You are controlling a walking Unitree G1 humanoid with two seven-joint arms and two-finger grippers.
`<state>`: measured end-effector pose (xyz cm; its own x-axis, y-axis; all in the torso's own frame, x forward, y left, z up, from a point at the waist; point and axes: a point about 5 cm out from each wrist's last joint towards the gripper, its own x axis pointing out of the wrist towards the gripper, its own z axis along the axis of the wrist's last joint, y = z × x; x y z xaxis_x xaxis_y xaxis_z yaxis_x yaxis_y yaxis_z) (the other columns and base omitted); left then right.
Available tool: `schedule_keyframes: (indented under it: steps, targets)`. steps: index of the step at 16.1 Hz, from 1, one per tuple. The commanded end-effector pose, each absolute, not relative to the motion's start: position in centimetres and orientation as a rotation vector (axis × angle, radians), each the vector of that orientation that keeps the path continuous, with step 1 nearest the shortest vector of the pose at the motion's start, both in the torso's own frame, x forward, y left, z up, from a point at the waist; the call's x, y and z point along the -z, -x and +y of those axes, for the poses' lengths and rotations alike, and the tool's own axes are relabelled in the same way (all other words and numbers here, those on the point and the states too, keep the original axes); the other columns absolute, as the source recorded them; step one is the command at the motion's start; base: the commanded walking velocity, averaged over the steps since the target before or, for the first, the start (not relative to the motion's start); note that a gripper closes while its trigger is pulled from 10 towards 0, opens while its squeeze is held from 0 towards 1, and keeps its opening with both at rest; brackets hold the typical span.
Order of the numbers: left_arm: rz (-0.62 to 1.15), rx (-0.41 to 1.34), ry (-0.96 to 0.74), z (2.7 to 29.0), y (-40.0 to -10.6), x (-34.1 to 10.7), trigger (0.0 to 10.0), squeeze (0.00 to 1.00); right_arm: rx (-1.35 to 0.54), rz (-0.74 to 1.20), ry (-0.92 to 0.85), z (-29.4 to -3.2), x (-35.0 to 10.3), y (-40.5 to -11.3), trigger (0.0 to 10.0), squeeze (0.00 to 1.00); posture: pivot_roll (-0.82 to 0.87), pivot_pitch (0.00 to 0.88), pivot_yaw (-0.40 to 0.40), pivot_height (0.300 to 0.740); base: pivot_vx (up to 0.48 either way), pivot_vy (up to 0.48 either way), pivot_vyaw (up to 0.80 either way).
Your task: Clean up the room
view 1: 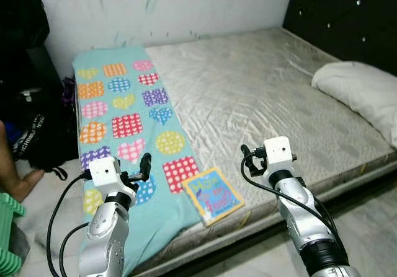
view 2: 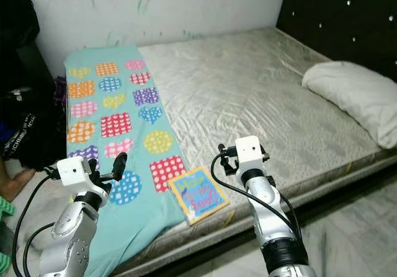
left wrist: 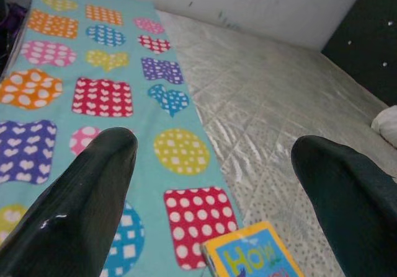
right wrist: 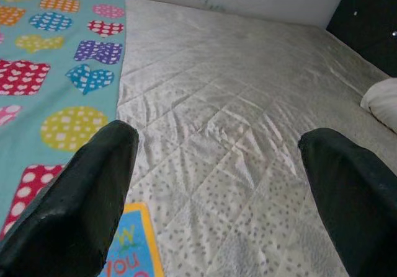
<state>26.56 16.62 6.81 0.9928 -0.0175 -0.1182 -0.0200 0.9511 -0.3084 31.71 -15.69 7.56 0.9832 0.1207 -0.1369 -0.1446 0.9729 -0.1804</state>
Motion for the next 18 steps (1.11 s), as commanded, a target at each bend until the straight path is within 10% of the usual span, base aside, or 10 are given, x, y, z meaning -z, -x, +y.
schedule_keyframes:
  steps: [1,18]
  targets:
    - [0.106,0.009,0.312,16.59,-26.66,-7.14,10.0,0.0,-0.141,0.101,0.185,-15.64,-8.12,-31.83,10.0,0.0,-0.1,0.0,-0.017,0.74,0.334,0.0,0.0]
    - [0.165,-0.016,0.326,16.31,-26.62,-6.43,10.0,0.0,-0.129,0.125,0.188,-15.54,-7.71,-31.82,10.0,0.0,-0.09,0.0,-0.018,0.74,0.019,0.0,0.0]
